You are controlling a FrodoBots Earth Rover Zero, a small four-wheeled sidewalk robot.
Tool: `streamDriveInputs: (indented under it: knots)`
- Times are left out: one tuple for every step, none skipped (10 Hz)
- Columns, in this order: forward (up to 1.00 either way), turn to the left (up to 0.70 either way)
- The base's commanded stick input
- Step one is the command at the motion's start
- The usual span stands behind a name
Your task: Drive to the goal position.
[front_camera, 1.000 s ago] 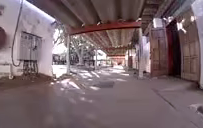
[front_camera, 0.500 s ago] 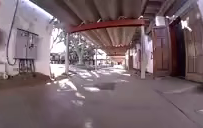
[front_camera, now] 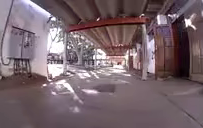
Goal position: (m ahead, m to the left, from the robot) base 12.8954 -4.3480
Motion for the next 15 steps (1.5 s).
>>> streamDriveInputs:
  knots:
    - [0.50,0.00]
    - [0.50,0.00]
    - [0.50,0.00]
    - [0.50,0.00]
    - [0.50,0.00]
    - [0.50,0.00]
    - [0.50,0.00]
    - [0.50,0.00]
    - [0.50,-0.01]
    - [0.50,-0.20]
    - [0.50,-0.42]
    - [0.50,-0.20]
    - [0.50,0.00]
    - [0.50,0.00]
    - [0.50,0.00]
